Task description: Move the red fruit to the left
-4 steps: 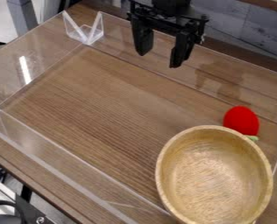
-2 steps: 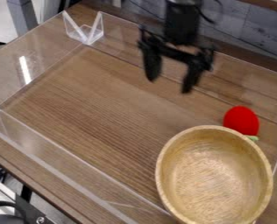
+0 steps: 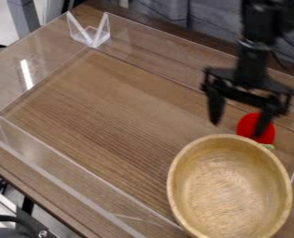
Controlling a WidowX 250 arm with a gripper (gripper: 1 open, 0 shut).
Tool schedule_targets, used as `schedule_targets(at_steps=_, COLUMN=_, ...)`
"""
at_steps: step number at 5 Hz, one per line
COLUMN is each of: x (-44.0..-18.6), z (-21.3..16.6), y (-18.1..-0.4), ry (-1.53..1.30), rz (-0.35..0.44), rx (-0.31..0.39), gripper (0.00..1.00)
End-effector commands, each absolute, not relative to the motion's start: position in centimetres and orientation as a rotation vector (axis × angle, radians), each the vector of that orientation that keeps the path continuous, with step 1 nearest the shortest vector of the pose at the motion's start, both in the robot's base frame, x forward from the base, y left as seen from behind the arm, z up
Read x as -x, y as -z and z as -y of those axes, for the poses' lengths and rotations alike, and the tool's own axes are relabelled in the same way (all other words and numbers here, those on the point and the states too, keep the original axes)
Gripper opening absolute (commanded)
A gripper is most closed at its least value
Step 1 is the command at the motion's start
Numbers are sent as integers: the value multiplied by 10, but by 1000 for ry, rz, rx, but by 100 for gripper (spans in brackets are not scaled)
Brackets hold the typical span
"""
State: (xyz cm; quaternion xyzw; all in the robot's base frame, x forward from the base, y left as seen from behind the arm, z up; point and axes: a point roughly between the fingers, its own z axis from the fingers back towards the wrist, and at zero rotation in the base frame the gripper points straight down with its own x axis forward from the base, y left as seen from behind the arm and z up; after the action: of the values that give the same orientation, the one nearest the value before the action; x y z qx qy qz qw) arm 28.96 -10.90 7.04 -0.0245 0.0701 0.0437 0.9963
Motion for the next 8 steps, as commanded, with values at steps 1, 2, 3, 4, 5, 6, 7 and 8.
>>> schedule_targets(at_steps=1, x=-309, z=127, y=-83, ry=-157, rz=-63, rx=88, gripper=100)
schedule_targets(at_steps=2, x=-316, z=134, y=-77, ry=-304, rz=-43, rx=107, gripper=100)
schedule_targets(at_steps=3, x=-334, z=139, y=-73, ry=-387, rz=-27, rx=108, gripper=100)
schedule_targets(at_steps=4, x=-347, z=143, y=-67, ry=-445, rz=-18, rx=101, gripper=100)
schedule_targets(at_steps=5, x=-354, z=136, y=-66, ry=-469, rz=-8, rx=88, gripper=100)
schedule_targets(at_steps=6, x=-359, z=126, y=-65, ry=-485, rz=-1, rx=73, gripper=100)
schedule_targets(at_steps=7, x=-355, z=122, y=-64, ry=-504, rz=4, rx=60, gripper=100)
schedule_targets(at_steps=8, x=-349, z=121, y=-62, ry=-520, rz=5, rx=45, gripper=100)
